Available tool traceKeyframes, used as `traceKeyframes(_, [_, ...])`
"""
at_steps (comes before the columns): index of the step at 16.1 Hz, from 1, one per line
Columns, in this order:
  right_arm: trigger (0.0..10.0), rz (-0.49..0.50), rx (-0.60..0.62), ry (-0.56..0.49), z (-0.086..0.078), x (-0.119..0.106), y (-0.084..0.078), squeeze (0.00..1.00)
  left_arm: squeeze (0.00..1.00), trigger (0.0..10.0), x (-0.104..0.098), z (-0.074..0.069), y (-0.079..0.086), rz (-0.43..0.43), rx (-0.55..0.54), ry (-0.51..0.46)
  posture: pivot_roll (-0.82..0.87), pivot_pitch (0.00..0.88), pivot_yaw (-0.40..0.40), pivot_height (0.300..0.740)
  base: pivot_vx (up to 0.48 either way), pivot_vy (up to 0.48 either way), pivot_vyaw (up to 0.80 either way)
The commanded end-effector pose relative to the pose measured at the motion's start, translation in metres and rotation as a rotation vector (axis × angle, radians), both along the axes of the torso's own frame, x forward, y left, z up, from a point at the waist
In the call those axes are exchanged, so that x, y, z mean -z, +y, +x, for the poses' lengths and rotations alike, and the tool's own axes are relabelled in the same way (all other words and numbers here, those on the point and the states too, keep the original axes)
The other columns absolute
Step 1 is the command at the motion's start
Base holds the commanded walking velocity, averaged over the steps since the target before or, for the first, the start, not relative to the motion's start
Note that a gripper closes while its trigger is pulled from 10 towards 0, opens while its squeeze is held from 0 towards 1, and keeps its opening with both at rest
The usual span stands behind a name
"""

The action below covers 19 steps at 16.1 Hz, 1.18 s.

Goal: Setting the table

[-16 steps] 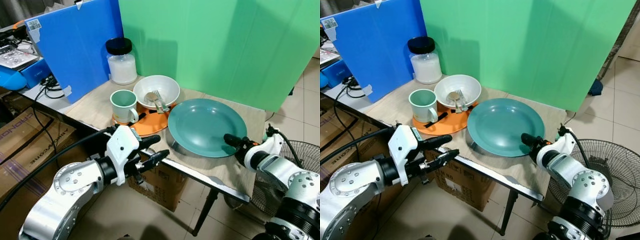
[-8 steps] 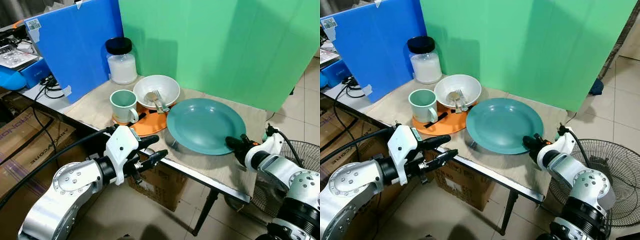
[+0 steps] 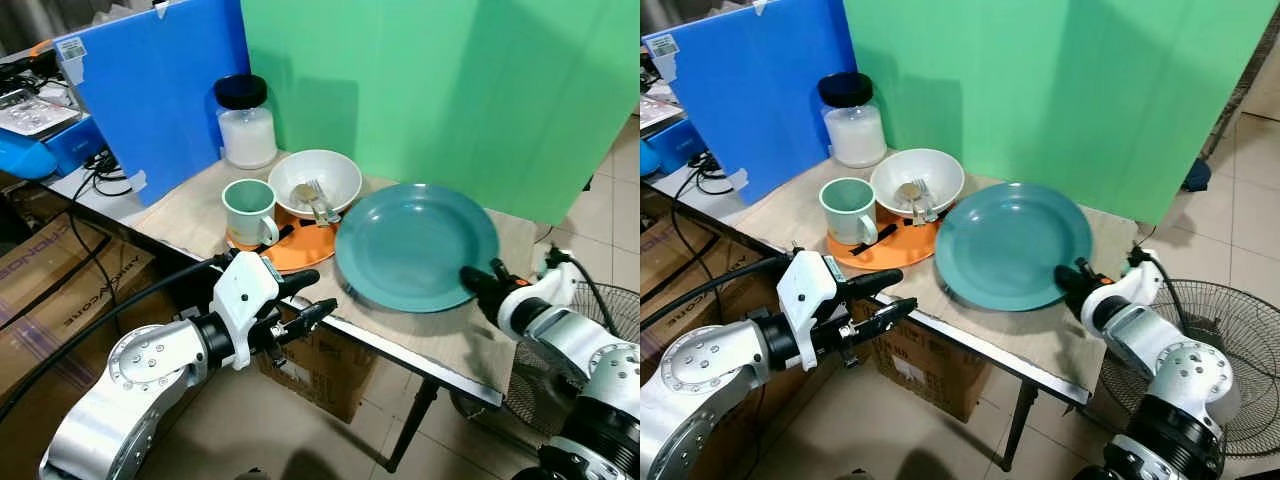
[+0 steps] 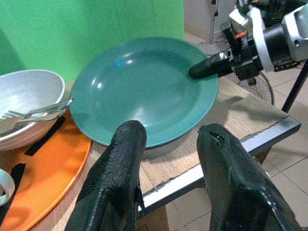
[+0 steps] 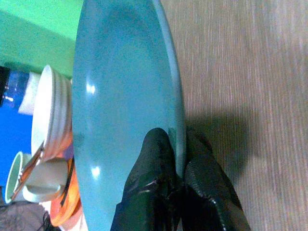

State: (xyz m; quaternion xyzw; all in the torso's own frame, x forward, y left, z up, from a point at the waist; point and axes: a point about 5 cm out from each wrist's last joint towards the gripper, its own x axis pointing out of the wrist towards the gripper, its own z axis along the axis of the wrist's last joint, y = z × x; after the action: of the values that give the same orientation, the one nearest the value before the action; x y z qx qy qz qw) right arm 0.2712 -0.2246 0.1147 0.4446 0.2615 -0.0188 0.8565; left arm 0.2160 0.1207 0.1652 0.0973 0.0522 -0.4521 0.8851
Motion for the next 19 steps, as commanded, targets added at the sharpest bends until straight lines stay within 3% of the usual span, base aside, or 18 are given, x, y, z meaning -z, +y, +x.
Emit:
traceKeyframes(1, [0.0,-0.037,0.026,-0.087,0.0,-0.018,-0.007,0.0,0.0,10.0,-0.001,0.002,0.0,0.009,-0.003,-0.015,0.12,0.0,0.024,0.74,0.0,0.0,0.0])
traceKeyframes(6, [0.0,-0.1,0.057,-0.289,-0.013,-0.056,-0.018,0.0,0.0,10.0,-0.005,0.004,0.001,-0.019,-0.023,-0.031,0.12,0.0,0.031,0.74,0.0,0.0,0.0])
traceKeyframes(7, [0.0,-0.209,0.09,-0.364,-0.016,-0.069,-0.023,0.0,0.0,10.0,-0.006,0.005,0.002,-0.035,-0.045,-0.041,0.11,0.0,0.04,0.74,0.0,0.0,0.0])
traceKeyframes(8, [0.0,-0.27,0.089,-0.525,-0.02,-0.091,-0.017,0.0,0.0,10.0,-0.007,0.008,0.003,-0.046,-0.093,-0.059,0.11,0.0,0.043,0.74,0.0,0.0,0.0])
traceKeyframes(9, [0.4,-0.333,0.05,-0.608,-0.024,-0.103,-0.007,0.0,0.0,10.0,-0.008,0.011,0.005,-0.048,-0.133,-0.082,0.11,0.0,0.043,0.74,0.0,0.0,0.0])
traceKeyframes(10, [4.4,-0.381,-0.002,-0.627,-0.029,-0.106,0.002,0.0,0.0,10.0,-0.008,0.012,0.006,-0.052,-0.161,-0.092,0.1,0.0,0.047,0.74,0.0,0.0,0.0])
traceKeyframes(11, [10.0,-0.401,-0.055,-0.652,-0.034,-0.107,0.012,0.0,0.0,10.0,-0.009,0.013,0.006,-0.065,-0.175,-0.1,0.1,0.0,0.048,0.74,0.0,0.0,0.0])
traceKeyframes(14, [10.0,-0.444,-0.072,-0.712,-0.041,-0.107,0.029,0.0,0.0,10.0,-0.012,0.015,0.006,-0.083,-0.268,-0.15,0.1,0.0,0.046,0.74,0.0,0.0,0.0])
traceKeyframes(16, [10.0,-0.551,-0.052,-0.677,-0.042,-0.098,0.035,0.0,0.0,10.0,-0.013,0.018,0.002,-0.103,-0.321,-0.169,0.1,0.0,0.041,0.74,0.0,0.0,-0.39])
traceKeyframes(19, [10.0,-0.558,-0.026,-0.651,-0.046,-0.09,0.038,0.0,0.0,10.0,-0.013,0.02,-0.001,-0.091,-0.347,-0.177,0.1,0.0,0.037,0.74,0.0,0.0,-0.76])
